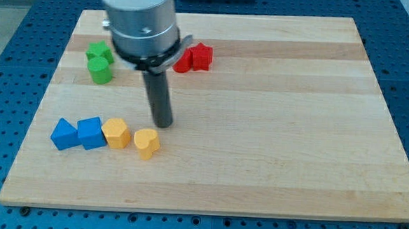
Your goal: Place the arm below the yellow heart
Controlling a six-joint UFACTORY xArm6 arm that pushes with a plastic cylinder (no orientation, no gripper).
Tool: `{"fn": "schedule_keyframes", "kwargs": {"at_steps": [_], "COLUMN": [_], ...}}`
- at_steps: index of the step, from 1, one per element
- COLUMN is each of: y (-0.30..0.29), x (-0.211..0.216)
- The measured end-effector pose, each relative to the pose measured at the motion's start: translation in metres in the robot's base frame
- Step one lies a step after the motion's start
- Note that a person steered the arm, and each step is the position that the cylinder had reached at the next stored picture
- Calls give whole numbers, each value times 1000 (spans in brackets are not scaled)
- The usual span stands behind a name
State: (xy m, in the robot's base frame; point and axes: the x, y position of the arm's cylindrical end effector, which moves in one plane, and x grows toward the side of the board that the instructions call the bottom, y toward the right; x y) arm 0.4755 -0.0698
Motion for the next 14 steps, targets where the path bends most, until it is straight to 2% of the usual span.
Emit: {"fn": "schedule_keyframes", "kwargs": {"at_steps": [1,2,3,4,6,9,11,14], "y": [51,68,68,57,18,3,20,-15], "x": [5,43,82,90,81,45,101,95]}}
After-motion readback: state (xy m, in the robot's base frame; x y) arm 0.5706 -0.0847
